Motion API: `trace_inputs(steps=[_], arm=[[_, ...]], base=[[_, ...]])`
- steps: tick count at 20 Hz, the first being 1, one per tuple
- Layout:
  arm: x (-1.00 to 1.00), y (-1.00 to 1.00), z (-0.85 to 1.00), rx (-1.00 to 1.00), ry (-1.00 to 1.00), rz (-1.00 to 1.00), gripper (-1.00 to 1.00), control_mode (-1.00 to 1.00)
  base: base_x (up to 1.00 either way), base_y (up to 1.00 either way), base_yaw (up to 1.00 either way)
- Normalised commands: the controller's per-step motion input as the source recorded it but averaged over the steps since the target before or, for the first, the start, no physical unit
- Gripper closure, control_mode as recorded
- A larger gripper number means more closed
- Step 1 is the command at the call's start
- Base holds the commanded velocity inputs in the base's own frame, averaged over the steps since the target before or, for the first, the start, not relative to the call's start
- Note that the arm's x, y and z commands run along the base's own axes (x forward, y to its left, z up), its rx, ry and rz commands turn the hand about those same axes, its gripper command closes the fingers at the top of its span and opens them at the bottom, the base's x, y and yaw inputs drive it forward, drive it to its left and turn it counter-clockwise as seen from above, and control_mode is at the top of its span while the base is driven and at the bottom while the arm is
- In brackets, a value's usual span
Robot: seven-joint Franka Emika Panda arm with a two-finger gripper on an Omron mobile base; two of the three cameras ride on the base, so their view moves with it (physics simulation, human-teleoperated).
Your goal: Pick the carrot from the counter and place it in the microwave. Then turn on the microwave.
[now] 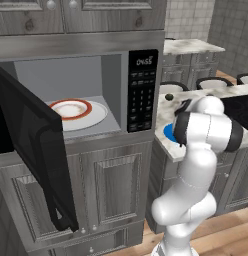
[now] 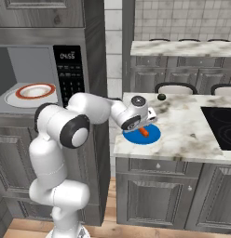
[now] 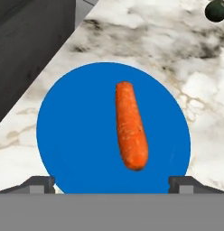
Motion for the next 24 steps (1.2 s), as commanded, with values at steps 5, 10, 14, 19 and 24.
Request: trace_inputs(steps=[5, 10, 14, 19, 24], arm=[[0.18, -0.04, -0.15, 0.02, 0.03, 0.01, -1.0, -1.0], [0.15, -0.05, -0.2, 0.02, 0.0, 0.01, -1.0, -1.0], [0.13, -0.05, -0.19, 0.01, 0.0, 0.0, -1.0, -1.0], [0.14, -0.03, -0.16, 0.01, 0.0, 0.0, -1.0, -1.0], [0.16, -0.03, -0.13, 0.01, 0.02, 0.0, -1.0, -1.0]], base=[[0.0, 0.0, 0.0], [0.0, 0.0, 0.0], [0.0, 0.0, 0.0], [0.0, 0.0, 0.0], [0.0, 0.0, 0.0]])
